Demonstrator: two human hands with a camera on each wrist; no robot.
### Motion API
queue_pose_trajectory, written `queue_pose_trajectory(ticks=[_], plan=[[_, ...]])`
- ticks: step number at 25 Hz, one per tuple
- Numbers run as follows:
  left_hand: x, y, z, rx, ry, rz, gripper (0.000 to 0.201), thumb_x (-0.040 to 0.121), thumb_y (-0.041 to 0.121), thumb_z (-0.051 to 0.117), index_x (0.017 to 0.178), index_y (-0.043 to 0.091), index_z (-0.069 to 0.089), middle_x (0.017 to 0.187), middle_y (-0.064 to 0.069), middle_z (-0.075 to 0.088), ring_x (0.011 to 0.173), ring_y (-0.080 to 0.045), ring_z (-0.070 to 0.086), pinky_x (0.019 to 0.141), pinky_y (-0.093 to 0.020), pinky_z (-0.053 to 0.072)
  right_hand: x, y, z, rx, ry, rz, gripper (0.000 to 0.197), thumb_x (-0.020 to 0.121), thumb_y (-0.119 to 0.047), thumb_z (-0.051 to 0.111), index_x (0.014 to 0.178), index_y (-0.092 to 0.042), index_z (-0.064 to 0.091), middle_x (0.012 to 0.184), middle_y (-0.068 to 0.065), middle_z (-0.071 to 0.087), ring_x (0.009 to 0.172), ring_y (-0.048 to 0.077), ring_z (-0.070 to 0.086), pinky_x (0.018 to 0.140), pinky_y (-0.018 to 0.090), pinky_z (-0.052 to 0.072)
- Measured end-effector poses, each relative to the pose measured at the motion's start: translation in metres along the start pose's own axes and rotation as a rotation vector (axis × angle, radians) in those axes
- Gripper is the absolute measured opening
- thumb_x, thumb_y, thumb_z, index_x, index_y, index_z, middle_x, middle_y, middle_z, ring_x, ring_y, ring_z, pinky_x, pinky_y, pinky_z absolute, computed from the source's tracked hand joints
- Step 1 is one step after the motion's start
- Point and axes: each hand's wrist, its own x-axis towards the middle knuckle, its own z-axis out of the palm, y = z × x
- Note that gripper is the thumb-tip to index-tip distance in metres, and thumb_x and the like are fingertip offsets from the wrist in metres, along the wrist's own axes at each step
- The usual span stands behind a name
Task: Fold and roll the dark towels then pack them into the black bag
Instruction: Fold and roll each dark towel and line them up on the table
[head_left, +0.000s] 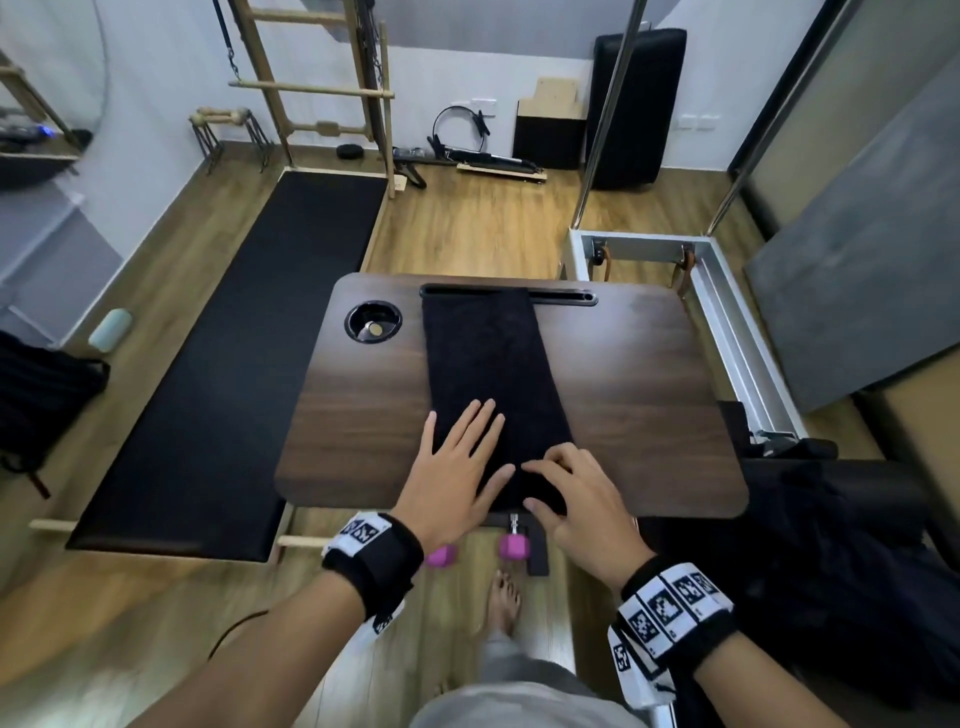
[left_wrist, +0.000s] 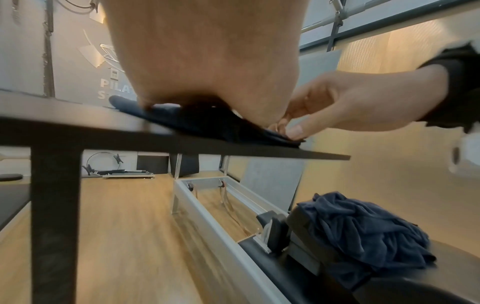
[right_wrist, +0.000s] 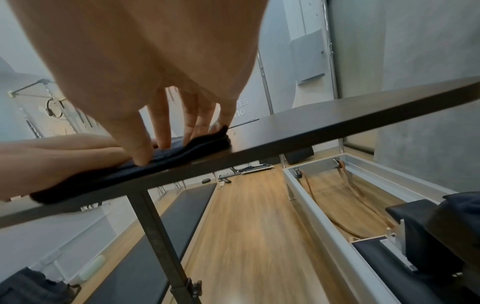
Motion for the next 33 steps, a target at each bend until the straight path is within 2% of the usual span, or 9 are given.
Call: queue_pose_trajectory(ticks=[4, 7, 11, 15, 20, 25, 27, 29, 33], plan=[[-0.045, -0.004, 0.009, -0.07, 0.025, 0.053, 0.077, 0.108, 0.061, 0.041, 0.169, 0.021, 0.017, 0.177, 0.006, 0.002, 0.163, -0.012, -0.007, 0.132, -0.05, 0.006, -0.016, 0.002, 0.004, -0.084, -0.016, -0.019, 0.058, 0.089, -0.032, 0.079, 0.143, -0.025, 0.058, 0.136, -0.007, 0.047, 0.125, 0.011, 0.045, 0.105, 0.021, 0.039], [-0.059, -0.01, 0.007, -0.201, 0.157, 0.072, 0.057, 0.099, 0.031, 0.07, 0.152, 0.018, 0.053, 0.168, 0.002, 0.037, 0.159, -0.016, 0.026, 0.127, -0.048, 0.028, -0.019, -0.001, 0.005, -0.108, -0.014, -0.013, 0.058, 0.089, -0.026, 0.08, 0.143, -0.023, 0.059, 0.137, -0.004, 0.048, 0.127, 0.013, 0.047, 0.107, 0.026, 0.043], [-0.065, -0.014, -0.004, -0.21, 0.348, 0.085, 0.042, 0.071, -0.007, 0.082, 0.106, 0.014, 0.078, 0.121, 0.0, 0.069, 0.121, -0.023, 0.06, 0.092, -0.043, 0.053, -0.02, -0.006, 0.003, -0.106, 0.007, -0.013, 0.053, 0.089, -0.022, 0.08, 0.138, -0.019, 0.063, 0.13, -0.002, 0.053, 0.12, 0.018, 0.052, 0.103, 0.034, 0.049], [-0.062, -0.014, -0.015, -0.321, 0.379, -0.049, 0.022, 0.086, -0.001, 0.08, 0.094, 0.02, 0.081, 0.098, 0.013, 0.069, 0.095, -0.017, 0.057, 0.078, -0.04, 0.043, -0.017, -0.008, 0.004, -0.09, 0.017, -0.022, 0.042, 0.091, -0.018, 0.078, 0.131, -0.019, 0.068, 0.124, -0.004, 0.055, 0.112, 0.017, 0.054, 0.099, 0.033, 0.049], [-0.045, -0.016, -0.02, -0.61, 0.257, -0.362, 0.008, 0.1, 0.016, 0.069, 0.099, 0.02, 0.076, 0.078, 0.017, 0.059, 0.088, -0.018, 0.055, 0.092, -0.05, 0.048, -0.007, -0.01, -0.001, -0.099, 0.057, -0.067, 0.033, 0.097, -0.01, 0.067, 0.13, -0.018, 0.068, 0.114, -0.005, 0.064, 0.106, 0.016, 0.057, 0.092, 0.035, 0.048], [-0.03, -0.022, -0.027, -0.798, 0.149, -0.551, 0.013, 0.102, 0.028, 0.065, 0.113, 0.029, 0.057, 0.086, 0.004, 0.068, 0.095, -0.025, 0.064, 0.094, -0.051, 0.052, 0.006, -0.009, -0.009, -0.06, 0.109, -0.089, 0.023, 0.1, -0.007, 0.062, 0.12, -0.017, 0.067, 0.101, -0.001, 0.066, 0.092, 0.021, 0.061, 0.082, 0.04, 0.054], [-0.023, -0.026, -0.032, -0.824, 0.122, -0.6, 0.014, 0.101, 0.029, 0.067, 0.112, 0.028, 0.058, 0.093, 0.0, 0.07, 0.097, -0.023, 0.067, 0.092, -0.047, 0.055, 0.006, -0.009, -0.007, -0.121, 0.107, -0.161, 0.019, 0.101, -0.024, 0.066, 0.116, -0.015, 0.071, 0.104, -0.001, 0.065, 0.093, 0.019, 0.06, 0.082, 0.039, 0.054], [-0.015, -0.031, -0.036, -0.845, 0.087, -0.649, 0.011, 0.099, 0.027, 0.07, 0.105, 0.028, 0.061, 0.094, -0.001, 0.069, 0.094, -0.021, 0.067, 0.088, -0.041, 0.056, 0.004, -0.004, -0.001, -0.198, 0.085, -0.21, 0.036, 0.096, -0.039, 0.072, 0.121, -0.014, 0.07, 0.113, 0.0, 0.064, 0.098, 0.017, 0.06, 0.084, 0.035, 0.054], [-0.005, -0.036, -0.04, -0.837, 0.053, -0.711, 0.008, 0.094, 0.024, 0.075, 0.09, 0.025, 0.068, 0.09, 0.0, 0.071, 0.094, -0.021, 0.068, 0.091, -0.039, 0.055, 0.01, 0.003, 0.004, -0.318, 0.158, -0.237, 0.034, 0.086, -0.008, 0.08, 0.119, -0.013, 0.075, 0.122, 0.005, 0.064, 0.108, 0.023, 0.062, 0.085, 0.037, 0.055]])
